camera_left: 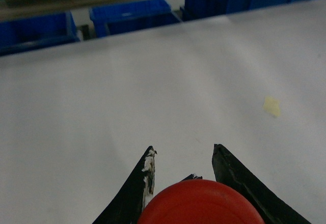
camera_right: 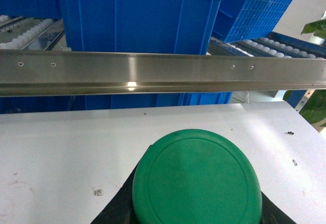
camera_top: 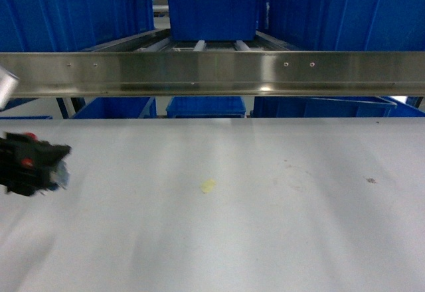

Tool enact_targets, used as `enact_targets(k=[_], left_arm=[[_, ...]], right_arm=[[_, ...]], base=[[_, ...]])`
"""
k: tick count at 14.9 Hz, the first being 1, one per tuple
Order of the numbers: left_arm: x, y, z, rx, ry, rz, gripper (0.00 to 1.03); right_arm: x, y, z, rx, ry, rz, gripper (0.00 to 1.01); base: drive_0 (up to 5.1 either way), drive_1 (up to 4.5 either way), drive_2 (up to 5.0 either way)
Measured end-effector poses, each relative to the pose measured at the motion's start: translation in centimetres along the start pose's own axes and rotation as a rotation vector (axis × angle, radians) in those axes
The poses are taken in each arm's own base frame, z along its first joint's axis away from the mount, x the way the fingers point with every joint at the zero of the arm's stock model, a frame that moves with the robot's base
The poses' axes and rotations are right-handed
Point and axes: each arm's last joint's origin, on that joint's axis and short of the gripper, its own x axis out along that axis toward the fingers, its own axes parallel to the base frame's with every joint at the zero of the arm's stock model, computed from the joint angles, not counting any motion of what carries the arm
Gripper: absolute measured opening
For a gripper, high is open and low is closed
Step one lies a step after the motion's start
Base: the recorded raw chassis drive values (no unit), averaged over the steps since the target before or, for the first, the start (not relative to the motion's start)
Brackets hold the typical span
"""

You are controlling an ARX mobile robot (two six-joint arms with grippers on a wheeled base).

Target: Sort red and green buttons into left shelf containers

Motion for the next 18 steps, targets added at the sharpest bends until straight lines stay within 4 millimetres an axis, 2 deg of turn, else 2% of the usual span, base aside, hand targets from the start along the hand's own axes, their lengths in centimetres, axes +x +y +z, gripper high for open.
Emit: enact_targets(k=[1,3,6,8,10,12,16,18], left_arm=[[-3.4,-0.3,0.8,-0.021,-0.056,0.011,0.30],[-7.7,-1.4,0.6,-0.068,-0.067,-0.001,0.30],[-12.9,-2.6,3.0,-0.037,-0.219,-0.013,0.30],[-15.5,-2.8,2.9,-0.071,-0.228,-0.009,0.30],[-16.7,-3.2,3.1,-0.060,-0.254,-0.015,0.30],[-16.6,-3.2,3.0,-0.067,-0.243,-0.019,0.30],[-16.6,-3.2,3.0,-0.067,-0.242,-0.020,0.30],[-16.6,-3.3,3.0,-0.065,-0.245,-0.021,0.30]], right_arm=[[0.0,0.0,0.0,0.000,0.000,0.001,0.25],[0.0,0.0,0.0,0.000,0.000,0.000,0.25],[0.0,0.0,0.0,0.000,0.000,0.000,0.25],[0.0,0.0,0.0,0.000,0.000,0.000,0.25],[0.0,0.0,0.0,0.000,0.000,0.000,0.25],[0.0,0.0,0.0,0.000,0.000,0.000,0.25],[0.0,0.0,0.0,0.000,0.001,0.000,0.25],[0.0,0.0,0.0,0.000,0.003,-0.001,0.25]], base=[[0.0,0.00,0.0],[0.0,0.00,0.0],[0.0,0.00,0.0],[0.0,0.00,0.0],[0.0,0.00,0.0],[0.0,-1.12,1.2],[-2.8,-1.95,5.1],[-5.0,1.70,2.9]])
